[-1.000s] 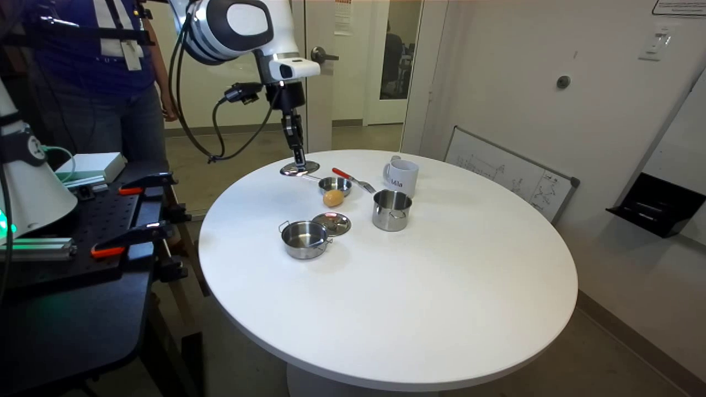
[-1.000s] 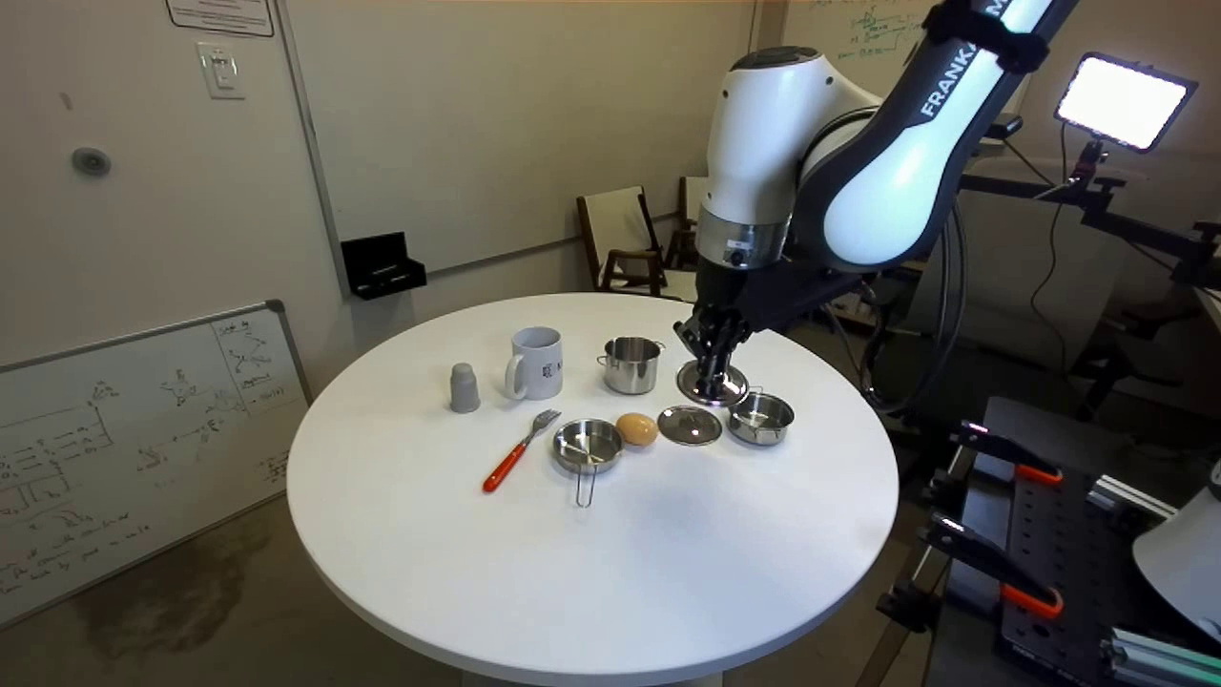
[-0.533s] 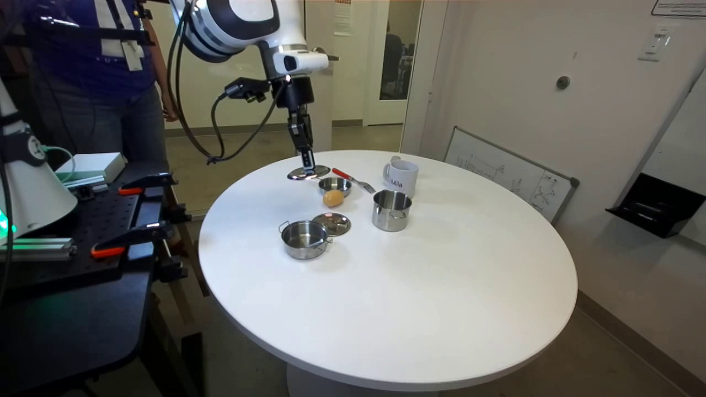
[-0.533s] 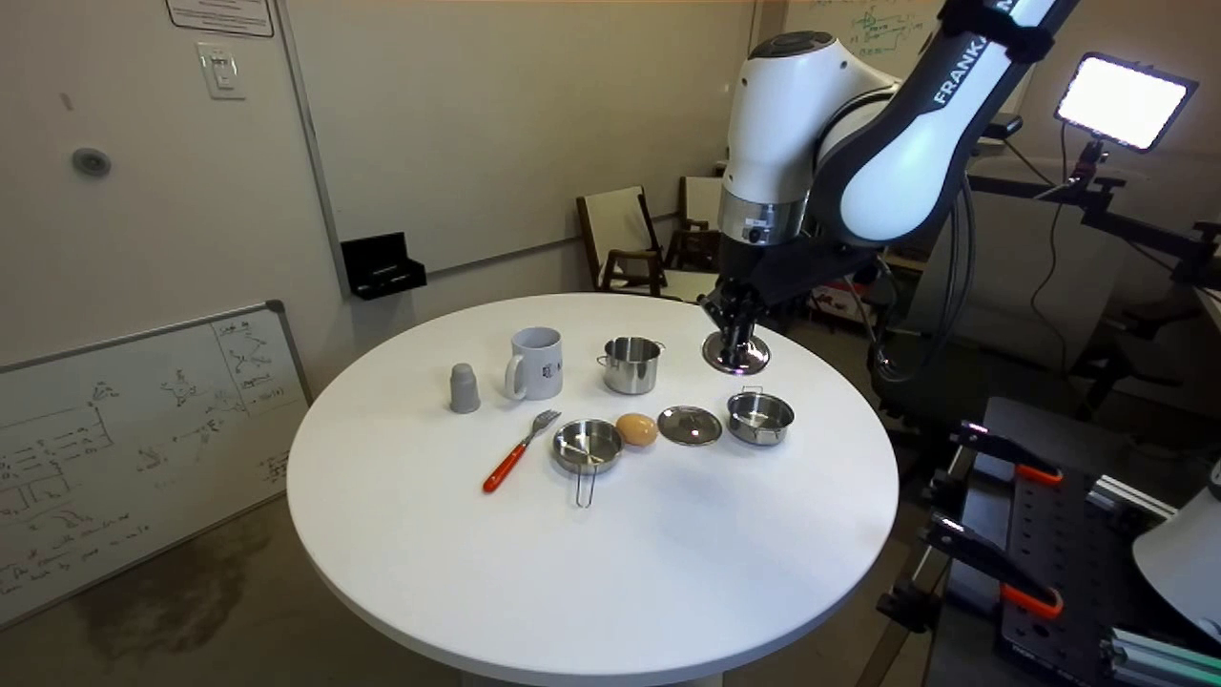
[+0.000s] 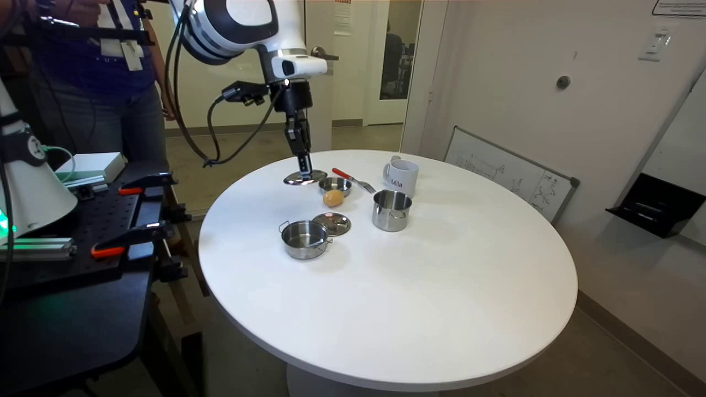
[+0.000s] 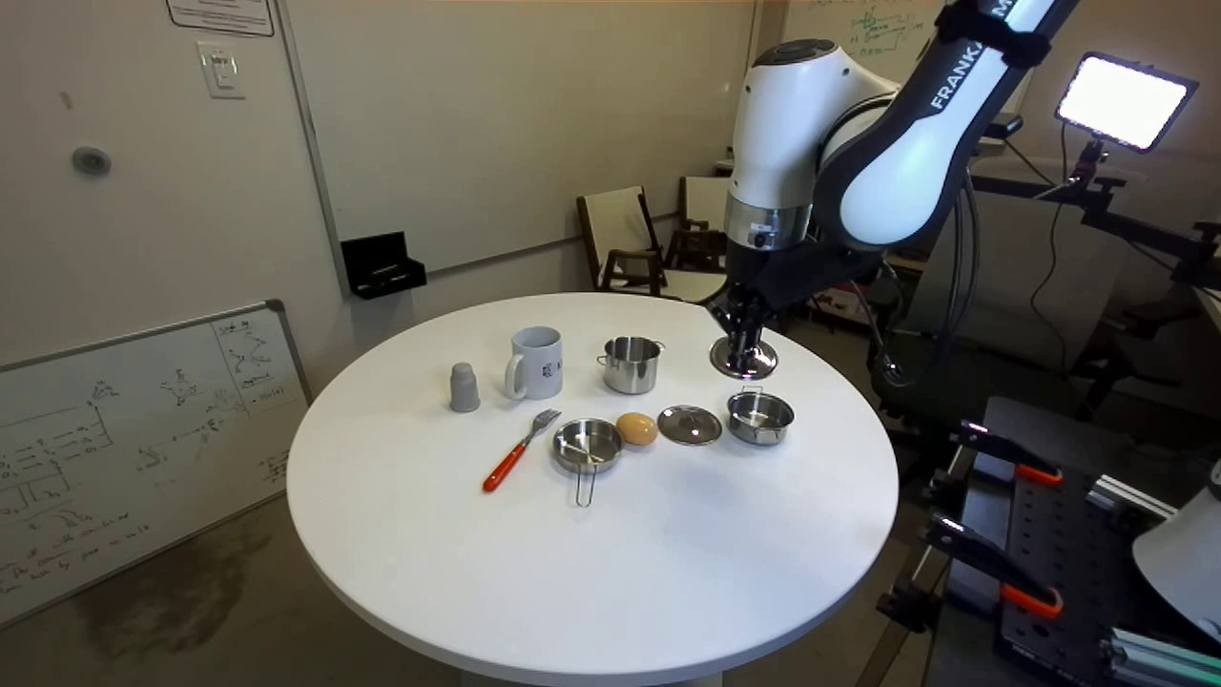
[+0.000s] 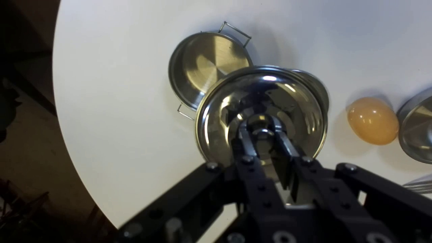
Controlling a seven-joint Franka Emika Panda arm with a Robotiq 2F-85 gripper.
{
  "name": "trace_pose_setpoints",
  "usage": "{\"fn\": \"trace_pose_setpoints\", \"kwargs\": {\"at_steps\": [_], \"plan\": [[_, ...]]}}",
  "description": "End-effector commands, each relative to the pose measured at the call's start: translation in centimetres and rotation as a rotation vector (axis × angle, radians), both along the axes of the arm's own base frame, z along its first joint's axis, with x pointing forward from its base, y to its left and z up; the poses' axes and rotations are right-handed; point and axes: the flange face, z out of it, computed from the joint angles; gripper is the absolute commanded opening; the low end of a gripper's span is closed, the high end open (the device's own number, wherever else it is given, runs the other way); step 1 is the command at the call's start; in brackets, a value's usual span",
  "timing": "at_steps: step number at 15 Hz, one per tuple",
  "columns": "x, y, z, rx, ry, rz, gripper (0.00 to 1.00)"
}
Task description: Close the lid of the silver pot
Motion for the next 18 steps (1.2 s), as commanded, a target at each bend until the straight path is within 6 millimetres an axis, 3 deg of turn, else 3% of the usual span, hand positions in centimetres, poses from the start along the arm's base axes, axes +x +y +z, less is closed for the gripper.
{"fn": "trace_pose_setpoints", "kwargs": {"at_steps": [1,5,11,13,18], "plan": [[-1.8,-2.7,-0.8,0.063,0.034,-0.022,0.05],[-3.0,-6.3,-2.4,0.123,0.039,-0.07,0.05],[-3.0,-7.6,-4.3,0.217,0.037,-0.1,0.05],[-2.7,-7.5,-4.9,0.23,0.043,-0.103,0.05],[-0.7,-2.9,-5.6,0.229,0.032,-0.077,0.05]]}}
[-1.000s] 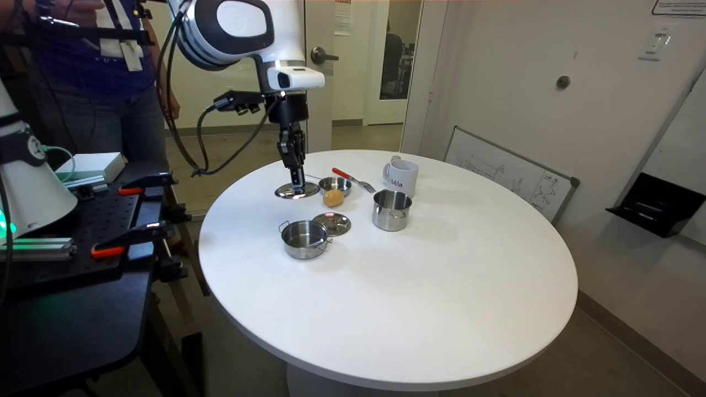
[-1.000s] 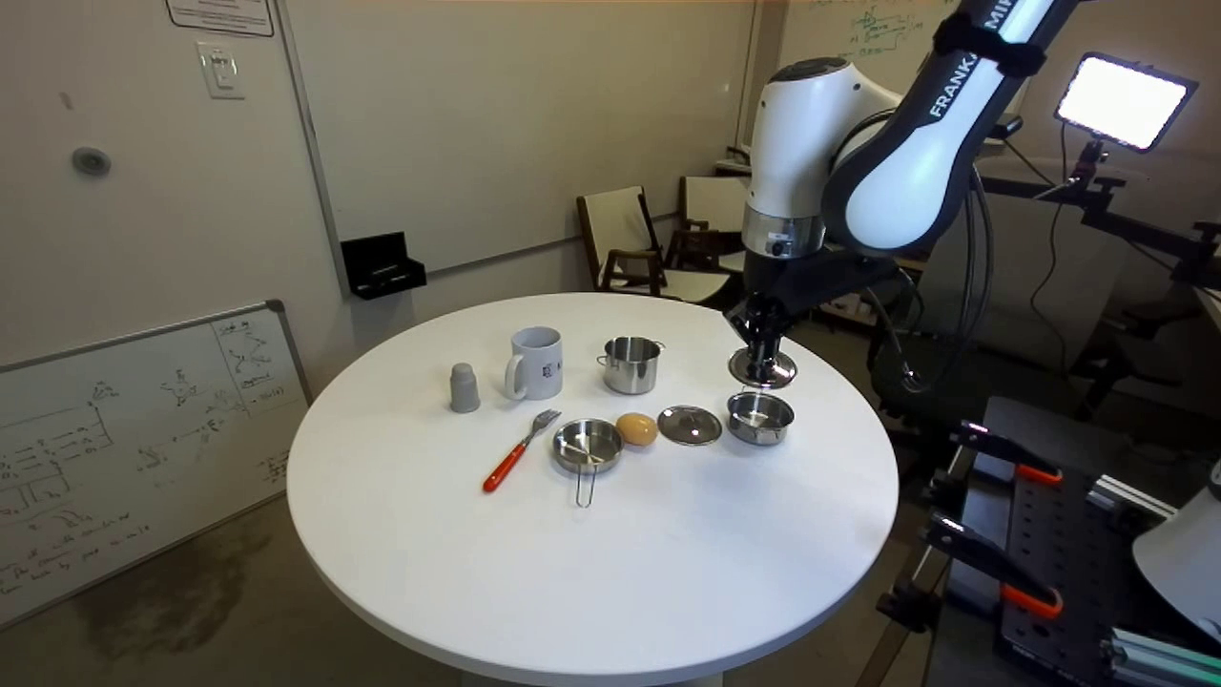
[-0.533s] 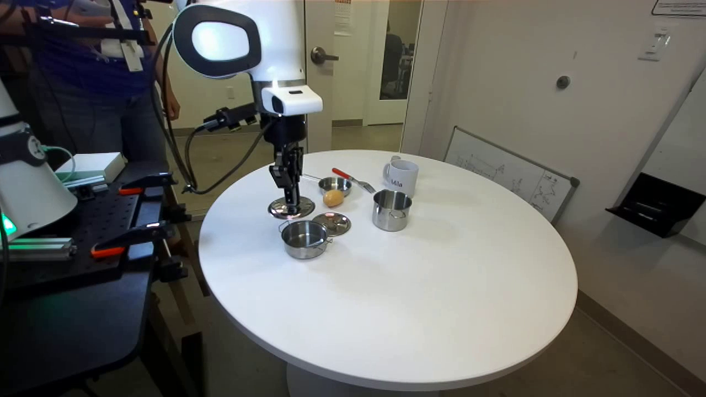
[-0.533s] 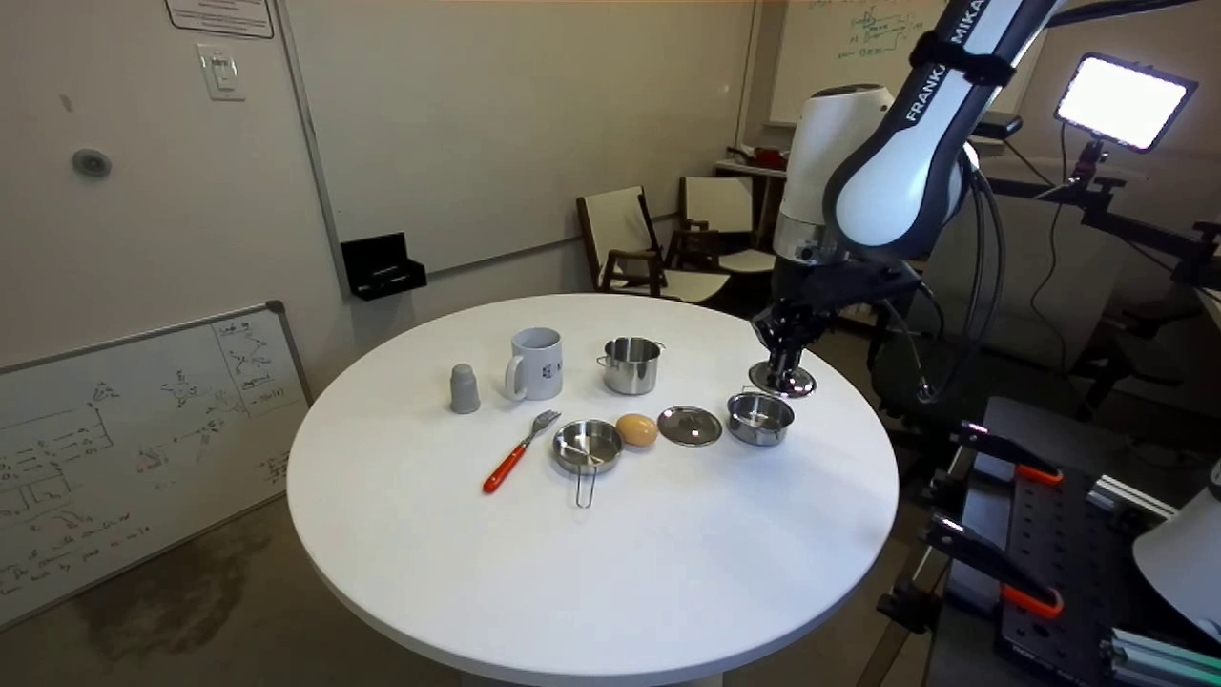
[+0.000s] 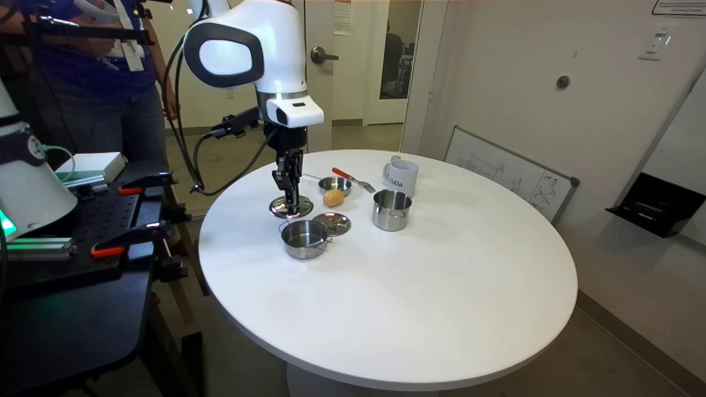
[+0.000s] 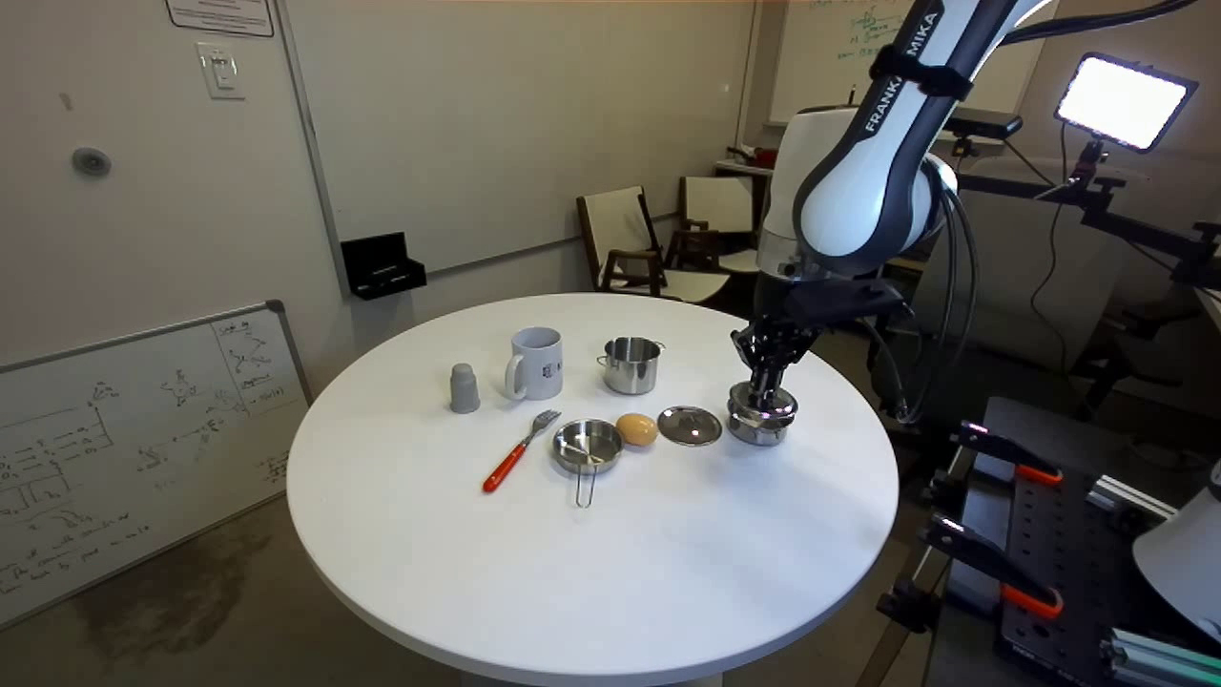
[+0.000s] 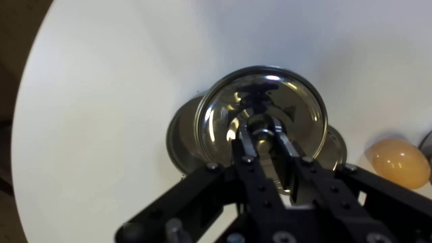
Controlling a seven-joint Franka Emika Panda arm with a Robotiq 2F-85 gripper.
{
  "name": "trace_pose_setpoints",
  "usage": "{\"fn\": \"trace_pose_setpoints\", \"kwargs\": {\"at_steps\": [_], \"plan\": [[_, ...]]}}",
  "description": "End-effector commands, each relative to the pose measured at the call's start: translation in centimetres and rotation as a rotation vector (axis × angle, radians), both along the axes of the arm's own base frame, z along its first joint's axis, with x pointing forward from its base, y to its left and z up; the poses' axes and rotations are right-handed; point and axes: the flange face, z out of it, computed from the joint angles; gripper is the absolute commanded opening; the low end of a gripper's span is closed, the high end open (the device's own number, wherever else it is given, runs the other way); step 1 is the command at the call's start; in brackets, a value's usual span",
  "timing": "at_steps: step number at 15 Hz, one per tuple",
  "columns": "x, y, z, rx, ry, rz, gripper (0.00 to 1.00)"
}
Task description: Close the lid of the silver pot
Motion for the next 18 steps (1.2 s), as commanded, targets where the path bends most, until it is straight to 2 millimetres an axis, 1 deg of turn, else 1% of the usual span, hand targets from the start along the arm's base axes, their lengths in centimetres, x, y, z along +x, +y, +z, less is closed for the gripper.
{"fn": "trace_pose_setpoints", "kwargs": {"at_steps": [1,7,11,15,16,17,18], "plan": [[1.8,3.1,-0.5,-0.006,-0.03,0.015,0.05],[3.4,7.6,-1.0,-0.057,-0.039,0.009,0.05],[4.0,8.8,-1.3,-0.098,-0.048,-0.024,0.05],[4.5,8.9,-1.5,-0.159,-0.074,0.019,0.05],[5.4,6.1,-1.4,-0.211,-0.077,0.026,0.05],[5.8,5.6,-1.3,-0.229,-0.082,0.031,0.05],[6.8,5.5,-0.6,-0.25,-0.094,0.034,0.05]]}}
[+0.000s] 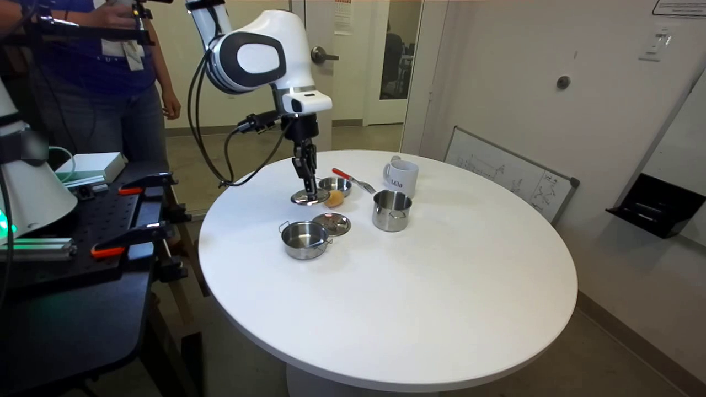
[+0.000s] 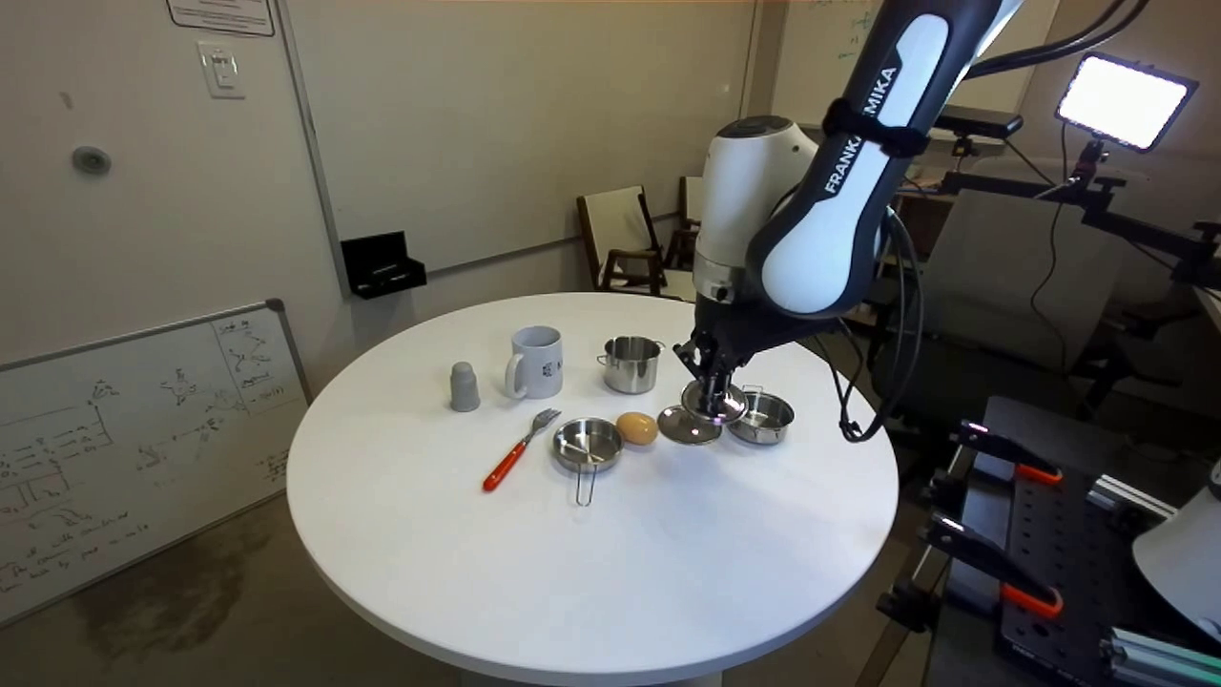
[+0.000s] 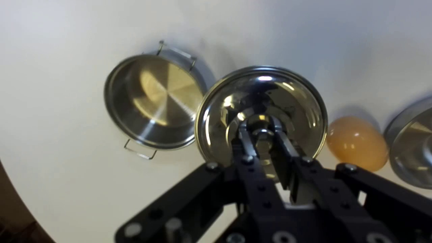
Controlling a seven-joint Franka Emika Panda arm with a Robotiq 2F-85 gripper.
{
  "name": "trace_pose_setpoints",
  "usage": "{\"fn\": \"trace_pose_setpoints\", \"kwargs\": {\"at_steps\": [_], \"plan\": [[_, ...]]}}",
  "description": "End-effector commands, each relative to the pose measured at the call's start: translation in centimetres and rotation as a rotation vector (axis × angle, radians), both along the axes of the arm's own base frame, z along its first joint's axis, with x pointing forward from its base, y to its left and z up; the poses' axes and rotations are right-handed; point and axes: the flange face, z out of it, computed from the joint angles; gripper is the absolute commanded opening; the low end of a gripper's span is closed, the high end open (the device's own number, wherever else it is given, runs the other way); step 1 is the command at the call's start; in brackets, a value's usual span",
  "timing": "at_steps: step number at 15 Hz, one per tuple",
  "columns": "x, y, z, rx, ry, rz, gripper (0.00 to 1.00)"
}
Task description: Close the lid of the silver pot
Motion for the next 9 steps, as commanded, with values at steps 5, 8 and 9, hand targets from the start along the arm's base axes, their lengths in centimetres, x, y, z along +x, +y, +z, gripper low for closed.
{"fn": "trace_pose_setpoints", "kwargs": {"at_steps": [5,8,9], "plan": [[6.6,-1.4,4.4,-0.123,-0.128,0.035,0.05],[6.4,-2.0,4.7,-0.098,-0.134,0.037,0.05],[6.5,-2.2,4.8,-0.099,-0.138,0.034,0.19]]}}
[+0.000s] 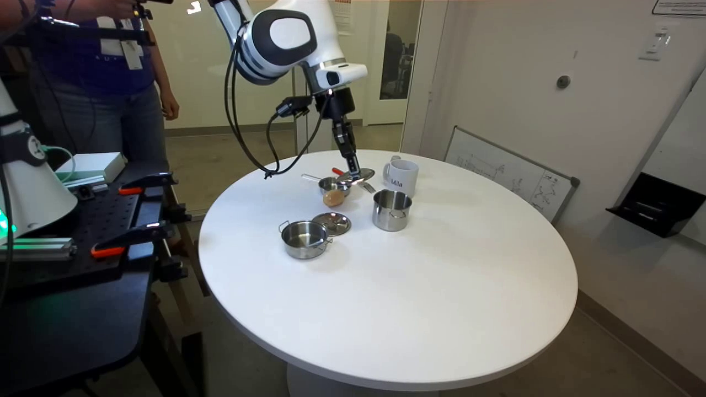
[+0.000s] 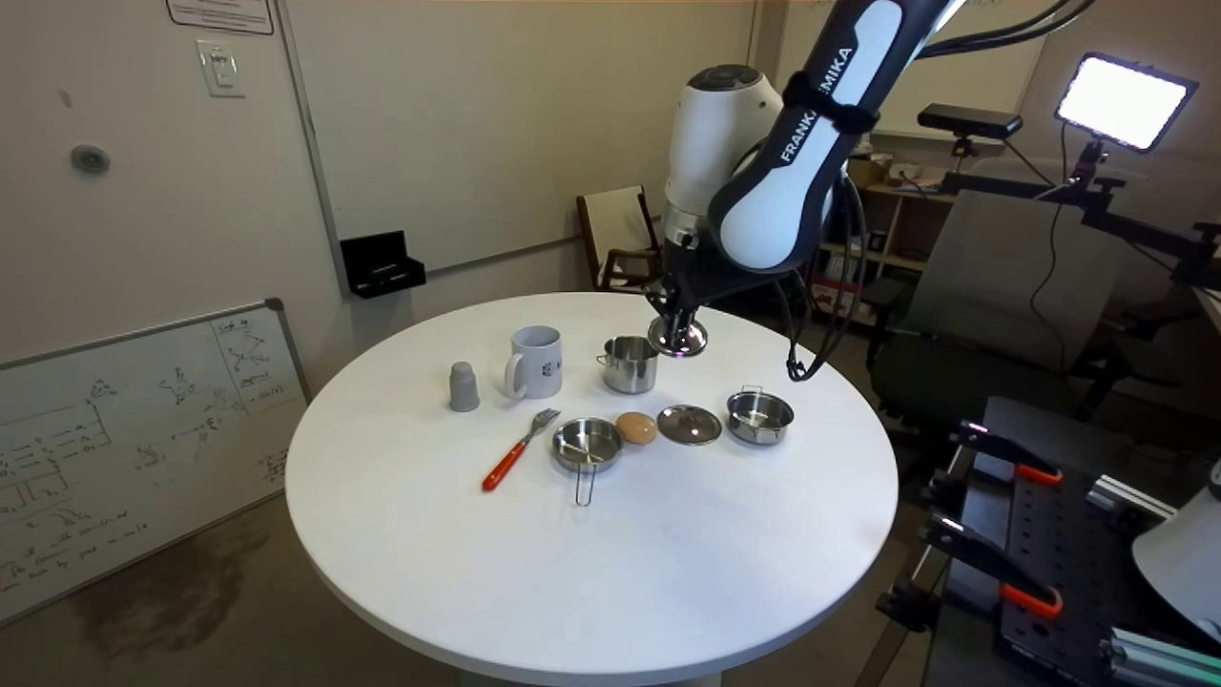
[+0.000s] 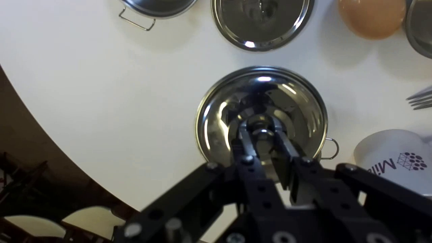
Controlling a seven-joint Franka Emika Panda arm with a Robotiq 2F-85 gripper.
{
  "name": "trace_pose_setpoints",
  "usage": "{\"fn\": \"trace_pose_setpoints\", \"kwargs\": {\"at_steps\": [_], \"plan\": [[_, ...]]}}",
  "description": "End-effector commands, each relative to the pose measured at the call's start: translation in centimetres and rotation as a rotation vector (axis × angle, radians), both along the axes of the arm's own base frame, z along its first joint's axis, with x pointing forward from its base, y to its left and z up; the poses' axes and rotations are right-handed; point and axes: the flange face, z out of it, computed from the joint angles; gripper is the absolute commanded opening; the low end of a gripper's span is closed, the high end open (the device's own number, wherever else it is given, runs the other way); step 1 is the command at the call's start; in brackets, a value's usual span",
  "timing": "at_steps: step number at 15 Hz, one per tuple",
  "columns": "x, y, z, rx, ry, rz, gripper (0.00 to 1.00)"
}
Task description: Close the lid of the silver pot
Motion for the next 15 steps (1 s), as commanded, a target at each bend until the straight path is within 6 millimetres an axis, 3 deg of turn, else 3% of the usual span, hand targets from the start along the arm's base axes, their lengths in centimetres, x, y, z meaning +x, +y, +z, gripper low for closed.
{"fn": "trace_pose_setpoints", "kwargs": {"at_steps": [1,4,5,7,12,15], "plan": [[0.0,-0.2,-0.1,0.001,0.002,-0.002,0.19],[-0.1,0.0,-0.3,0.003,0.006,0.002,0.19],[-0.1,0.0,-0.3,0.003,0.006,0.002,0.05],[0.4,-0.4,1.1,0.043,-0.01,-0.001,0.05],[2.6,-2.3,1.8,0.043,-0.014,-0.008,0.05],[4.6,-2.4,1.9,0.065,-0.009,-0.003,0.05]]}}
